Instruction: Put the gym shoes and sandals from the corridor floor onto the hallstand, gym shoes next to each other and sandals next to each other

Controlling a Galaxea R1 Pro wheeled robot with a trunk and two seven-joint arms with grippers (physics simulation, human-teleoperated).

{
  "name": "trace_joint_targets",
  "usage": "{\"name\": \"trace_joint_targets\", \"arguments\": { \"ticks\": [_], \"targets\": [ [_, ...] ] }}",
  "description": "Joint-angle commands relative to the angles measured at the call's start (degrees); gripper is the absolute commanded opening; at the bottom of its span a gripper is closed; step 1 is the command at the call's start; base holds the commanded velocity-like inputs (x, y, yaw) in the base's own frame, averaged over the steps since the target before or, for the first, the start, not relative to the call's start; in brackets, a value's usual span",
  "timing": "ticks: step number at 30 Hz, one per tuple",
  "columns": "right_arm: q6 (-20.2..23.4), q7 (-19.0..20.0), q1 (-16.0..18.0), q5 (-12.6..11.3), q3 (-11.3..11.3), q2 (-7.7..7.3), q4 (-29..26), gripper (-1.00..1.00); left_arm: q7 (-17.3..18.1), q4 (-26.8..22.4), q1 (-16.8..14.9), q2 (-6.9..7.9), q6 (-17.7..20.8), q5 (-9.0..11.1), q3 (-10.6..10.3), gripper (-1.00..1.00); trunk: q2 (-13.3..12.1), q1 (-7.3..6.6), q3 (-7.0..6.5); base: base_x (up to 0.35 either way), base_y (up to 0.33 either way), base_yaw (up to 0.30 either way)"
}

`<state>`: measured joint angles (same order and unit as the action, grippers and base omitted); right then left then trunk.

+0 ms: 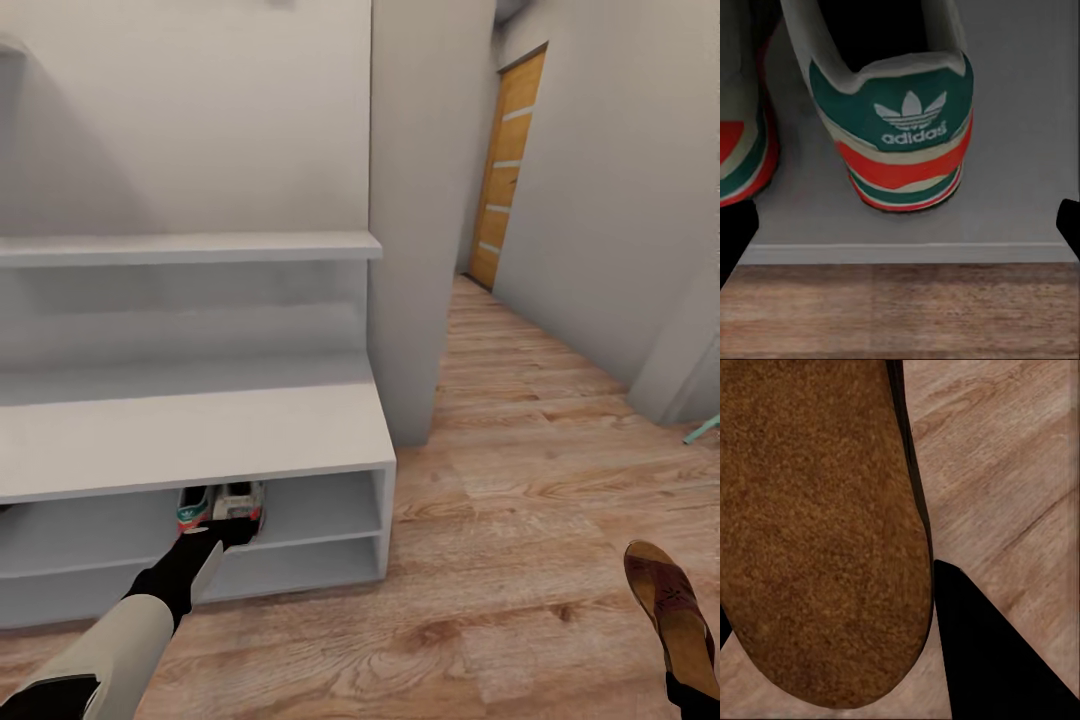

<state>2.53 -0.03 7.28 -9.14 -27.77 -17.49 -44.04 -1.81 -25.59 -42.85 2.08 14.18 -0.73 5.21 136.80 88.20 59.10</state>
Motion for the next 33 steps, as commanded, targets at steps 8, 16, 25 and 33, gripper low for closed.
{"name": "trace_joint_targets", "arguments": {
  "ticks": [8,16,25,33],
  "targets": [
    [0.3,-0.1,0.0,-0.8,0.0,0.0,-0.1,-1.0,0.0,-0.1,0.0,-0.06,0.3,-0.1,0.1,1.0,0.0,-0.04,0.05,-0.327,0.0,0.0],
    [0.3,-0.1,0.0,-0.8,0.0,0.0,-0.1,-1.0,0.0,-0.1,0.0,-0.04,0.2,-0.1,0.1,1.0,0.0,-0.04,0.05,-0.334,0.0,0.0],
    [0.2,0.0,0.0,-0.6,0.0,0.1,0.3,-1.0,1.5,0.1,7.2,0.1,-12.2,-0.1,0.0,1.0,0.0,-0.04,0.05,-0.113,0.0,0.0],
    [-2.3,0.4,0.0,-0.6,0.1,0.84,3.6,-1.0,15.4,0.8,21.0,5.07,-26.5,0.1,0.0,1.0,0.0,-0.04,0.05,-0.004,0.0,0.0]
  ]
}}
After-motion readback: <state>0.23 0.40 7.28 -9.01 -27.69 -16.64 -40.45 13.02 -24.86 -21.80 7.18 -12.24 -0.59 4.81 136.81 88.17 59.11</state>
